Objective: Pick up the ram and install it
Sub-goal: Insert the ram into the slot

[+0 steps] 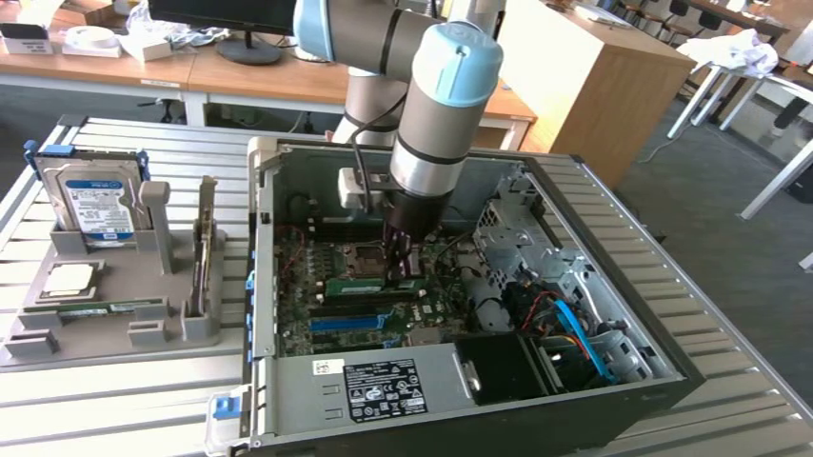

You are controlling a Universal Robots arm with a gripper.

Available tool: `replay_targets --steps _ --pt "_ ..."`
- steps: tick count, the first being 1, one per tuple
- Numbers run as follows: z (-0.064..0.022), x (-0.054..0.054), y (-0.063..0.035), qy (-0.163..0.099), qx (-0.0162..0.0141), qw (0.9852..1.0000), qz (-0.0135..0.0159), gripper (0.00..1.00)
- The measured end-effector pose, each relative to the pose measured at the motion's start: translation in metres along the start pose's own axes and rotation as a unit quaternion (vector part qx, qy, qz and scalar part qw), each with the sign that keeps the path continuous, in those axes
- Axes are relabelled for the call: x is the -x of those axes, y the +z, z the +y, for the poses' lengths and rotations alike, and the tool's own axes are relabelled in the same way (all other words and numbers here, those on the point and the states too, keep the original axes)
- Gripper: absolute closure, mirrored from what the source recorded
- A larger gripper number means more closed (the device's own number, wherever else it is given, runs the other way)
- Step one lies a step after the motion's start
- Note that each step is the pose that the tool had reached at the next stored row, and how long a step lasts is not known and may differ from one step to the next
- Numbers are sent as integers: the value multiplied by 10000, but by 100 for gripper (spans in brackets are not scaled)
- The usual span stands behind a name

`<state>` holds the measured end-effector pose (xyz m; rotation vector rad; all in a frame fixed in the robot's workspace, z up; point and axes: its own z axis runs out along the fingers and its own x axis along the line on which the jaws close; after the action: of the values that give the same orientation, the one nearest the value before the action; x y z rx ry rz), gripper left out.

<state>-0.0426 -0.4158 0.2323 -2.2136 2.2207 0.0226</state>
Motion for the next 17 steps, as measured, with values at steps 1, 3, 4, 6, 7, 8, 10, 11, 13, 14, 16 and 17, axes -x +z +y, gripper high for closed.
replay_targets --steps 1,3,4,6,7,8,10,11,13,14,16,17 --pt "0 0 0 0 0 10000 0 88" --pt "0 0 1 0 0 10000 0 88" --pt "0 0 2 0 0 10000 -1 88" --pt "0 0 4 0 -1 10000 -1 88" --pt "0 1 8 0 -1 10000 -2 88" --pt "0 0 10 0 -1 10000 -2 88" --pt "0 0 12 0 0 10000 0 88" --pt "0 0 15 0 0 10000 0 88" --pt "0 0 16 0 0 10000 0 88" --pt "0 0 16 0 0 10000 0 88" --pt "0 0 16 0 0 10000 -1 88" --pt "0 0 17 0 0 10000 -1 88"
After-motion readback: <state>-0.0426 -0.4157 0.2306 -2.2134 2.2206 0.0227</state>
